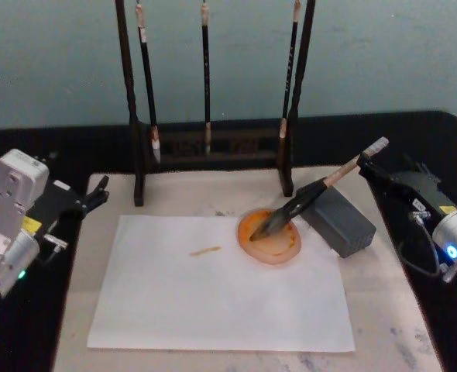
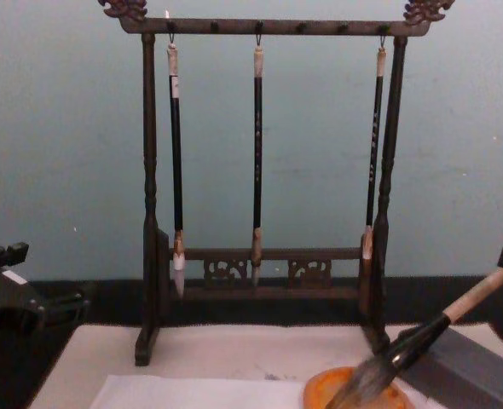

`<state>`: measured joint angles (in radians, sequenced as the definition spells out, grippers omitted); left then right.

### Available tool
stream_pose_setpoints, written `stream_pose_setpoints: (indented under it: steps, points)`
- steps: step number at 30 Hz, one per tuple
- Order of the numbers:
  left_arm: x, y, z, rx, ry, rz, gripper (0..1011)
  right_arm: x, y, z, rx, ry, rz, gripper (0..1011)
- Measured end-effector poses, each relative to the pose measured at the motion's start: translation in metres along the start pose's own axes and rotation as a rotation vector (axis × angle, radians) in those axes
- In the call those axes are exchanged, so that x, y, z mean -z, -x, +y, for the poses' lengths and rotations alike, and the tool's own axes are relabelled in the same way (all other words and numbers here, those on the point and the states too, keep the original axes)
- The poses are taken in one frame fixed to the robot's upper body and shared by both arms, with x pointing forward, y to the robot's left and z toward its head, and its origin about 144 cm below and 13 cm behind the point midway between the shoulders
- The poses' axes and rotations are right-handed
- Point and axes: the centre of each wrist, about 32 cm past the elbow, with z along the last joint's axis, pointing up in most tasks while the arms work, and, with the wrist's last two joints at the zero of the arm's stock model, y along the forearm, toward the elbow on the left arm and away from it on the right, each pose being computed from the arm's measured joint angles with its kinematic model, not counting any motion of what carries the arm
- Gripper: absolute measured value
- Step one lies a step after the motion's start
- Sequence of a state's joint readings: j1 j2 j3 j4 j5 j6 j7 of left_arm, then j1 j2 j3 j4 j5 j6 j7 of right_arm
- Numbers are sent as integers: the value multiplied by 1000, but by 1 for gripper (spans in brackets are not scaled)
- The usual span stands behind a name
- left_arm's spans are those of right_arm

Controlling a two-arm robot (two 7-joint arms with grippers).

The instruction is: Pick up the brush from the inkstone, write on the paper, then place the brush back to its original position.

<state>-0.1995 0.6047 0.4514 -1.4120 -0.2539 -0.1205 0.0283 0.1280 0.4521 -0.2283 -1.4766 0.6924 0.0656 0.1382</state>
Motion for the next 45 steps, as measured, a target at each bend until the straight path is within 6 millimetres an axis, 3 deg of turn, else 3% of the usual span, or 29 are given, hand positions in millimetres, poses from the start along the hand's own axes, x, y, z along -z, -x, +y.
stream_pose_setpoints:
  steps: [9,15,45]
  points:
    - [0,0,0,0,0,0,1010,-2,-4,3,-2,55,388,1000]
    - [0,0,0,0,0,0,1010,-2,-6,5,-13,90,520,1000]
    - [0,0,0,0,0,0,1010,4,-4,45,-51,137,708,1000]
